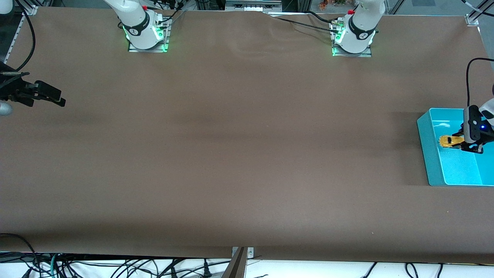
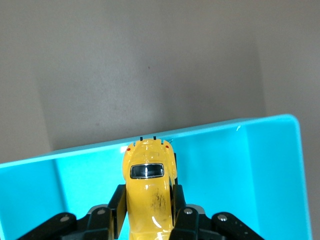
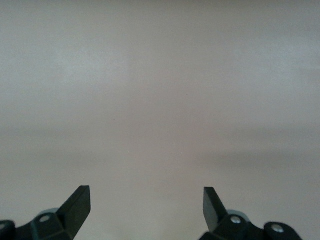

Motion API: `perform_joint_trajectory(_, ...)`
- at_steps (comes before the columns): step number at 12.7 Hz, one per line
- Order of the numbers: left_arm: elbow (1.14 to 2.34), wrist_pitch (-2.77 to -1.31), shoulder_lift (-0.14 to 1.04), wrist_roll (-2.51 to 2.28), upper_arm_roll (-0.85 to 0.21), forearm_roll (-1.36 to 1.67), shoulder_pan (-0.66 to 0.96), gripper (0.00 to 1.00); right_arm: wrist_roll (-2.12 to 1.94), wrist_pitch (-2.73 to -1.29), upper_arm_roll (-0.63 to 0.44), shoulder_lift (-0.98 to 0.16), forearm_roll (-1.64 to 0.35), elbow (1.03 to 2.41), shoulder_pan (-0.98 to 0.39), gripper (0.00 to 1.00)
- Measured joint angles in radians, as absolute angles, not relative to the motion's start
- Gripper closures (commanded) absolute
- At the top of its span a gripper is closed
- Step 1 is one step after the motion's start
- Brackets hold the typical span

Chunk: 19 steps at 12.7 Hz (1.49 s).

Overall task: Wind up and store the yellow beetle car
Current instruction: 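Lower the car into the cyan bin and open the left gripper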

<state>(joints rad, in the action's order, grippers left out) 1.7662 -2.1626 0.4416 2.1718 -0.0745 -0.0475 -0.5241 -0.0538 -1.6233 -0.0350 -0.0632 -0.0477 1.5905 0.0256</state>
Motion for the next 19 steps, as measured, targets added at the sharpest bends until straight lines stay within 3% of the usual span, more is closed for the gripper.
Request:
perform_joint_trajectory(14, 1.650, -2.286, 0.681, 2.226, -0.078, -0.047, -0.590, 0.55, -0.054, -1.623, -0.034, -0.063, -0.048, 1.591, 0.025, 0.00)
perform_joint_trajectory(15, 1.643, -2.286, 0.694, 2.226, -0.078, -0.047, -0.591, 0.45, -0.054, -1.623, -0.034, -0.063, -0.048, 1.591, 0.025, 0.00)
perform_joint_trajectory(16, 1.639, -2.286, 0.701, 2.226, -0.078, -0.047, -0.592, 0.26, -0.054, -1.623, -0.034, -0.062, -0.048, 1.591, 0.025, 0.00)
perform_joint_trajectory(19, 1.618, -2.280, 0.702, 2.226, -0.080, -0.047, -0.597, 0.00, -0.054, -1.623, -0.034, -0.062, -0.048, 1.591, 0.025, 0.00)
